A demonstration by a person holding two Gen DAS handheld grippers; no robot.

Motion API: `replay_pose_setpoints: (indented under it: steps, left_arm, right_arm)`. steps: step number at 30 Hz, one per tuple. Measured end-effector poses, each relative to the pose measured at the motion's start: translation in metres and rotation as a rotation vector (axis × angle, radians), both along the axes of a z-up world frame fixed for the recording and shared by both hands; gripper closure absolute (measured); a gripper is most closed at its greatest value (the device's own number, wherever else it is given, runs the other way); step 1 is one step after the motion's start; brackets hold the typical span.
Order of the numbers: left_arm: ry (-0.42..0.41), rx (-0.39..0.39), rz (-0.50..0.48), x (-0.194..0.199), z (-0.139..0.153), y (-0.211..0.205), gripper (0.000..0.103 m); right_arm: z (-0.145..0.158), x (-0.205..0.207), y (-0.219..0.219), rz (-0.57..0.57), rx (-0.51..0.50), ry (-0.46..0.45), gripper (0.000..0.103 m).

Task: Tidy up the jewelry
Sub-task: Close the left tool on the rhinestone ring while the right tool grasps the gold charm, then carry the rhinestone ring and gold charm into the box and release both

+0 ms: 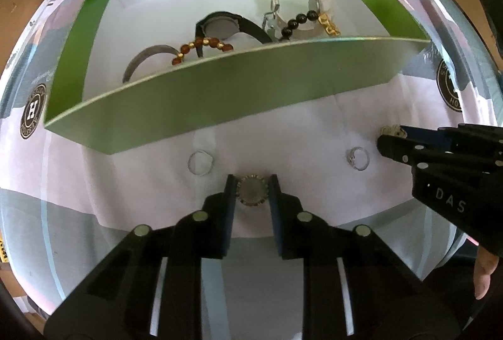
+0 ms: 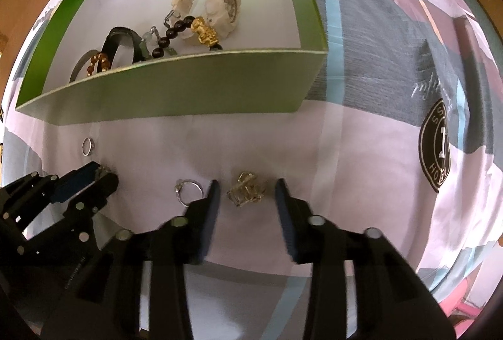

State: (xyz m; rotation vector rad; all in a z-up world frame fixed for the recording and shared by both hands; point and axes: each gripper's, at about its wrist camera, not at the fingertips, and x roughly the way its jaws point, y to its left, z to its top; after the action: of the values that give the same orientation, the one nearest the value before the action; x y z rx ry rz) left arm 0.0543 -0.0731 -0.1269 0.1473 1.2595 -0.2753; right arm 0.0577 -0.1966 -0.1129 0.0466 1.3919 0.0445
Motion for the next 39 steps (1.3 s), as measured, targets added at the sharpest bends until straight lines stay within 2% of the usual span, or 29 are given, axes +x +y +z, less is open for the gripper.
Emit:
replay_pose_setpoints:
  steps: [5,13,16,17,20,21,23,26,32,35,39]
  left_arm:
    - [-0.064,-0.056,0.024,0.000,0.022,0.014,0.083]
    - [-0.242,-0.110,0.079,0.002,0.064,0.030,0.083]
    - [-0.359,-0.115,0.109,-0.003,0.084,0.034,0.083]
    - [-0.391,-0.114,0.119,-0.004,0.090,0.035,0.083]
    - [-0.483,-0.069,0.142,-0.004,0.105,0.038,0.082]
    - [-0.501,-0.058,0.148,-0.004,0.108,0.039,0.082]
    - [-0.496,-0.073,0.156,0.000,0.112,0.043,0.082]
    - [-0.475,-0.085,0.173,0.011,0.110,0.043,0.082]
    - [-0.511,-0.067,0.198,0.028,0.105,0.041,0.082]
    - [-0.493,-0.091,0.218,0.035,0.097,0.045,0.082]
    - [-0.459,-0.083,0.221,0.040,0.083,0.044,0.082]
  right_arm:
    - [0.008,-0.003,0.001,-0.004,0.042,-0.025,0.080]
    - [0.049,-0.013,0.004,0.018,0.143,-0.205,0.080]
    - [0.065,-0.013,0.003,0.030,0.196,-0.299,0.080]
    - [0.080,-0.017,0.001,0.034,0.208,-0.360,0.080]
    - [0.099,-0.018,0.003,0.021,0.226,-0.490,0.080]
    - [0.100,-0.015,0.002,0.016,0.234,-0.509,0.080]
    - [0.103,-0.011,0.005,0.003,0.249,-0.541,0.080]
    - [0.103,-0.003,0.010,0.013,0.205,-0.563,0.080]
    - [0.097,0.016,0.014,0.013,0.192,-0.589,0.080]
    - [0.092,0.022,0.016,0.012,0.183,-0.581,0.080]
    - [0.077,0.034,0.019,0.004,0.181,-0.555,0.080]
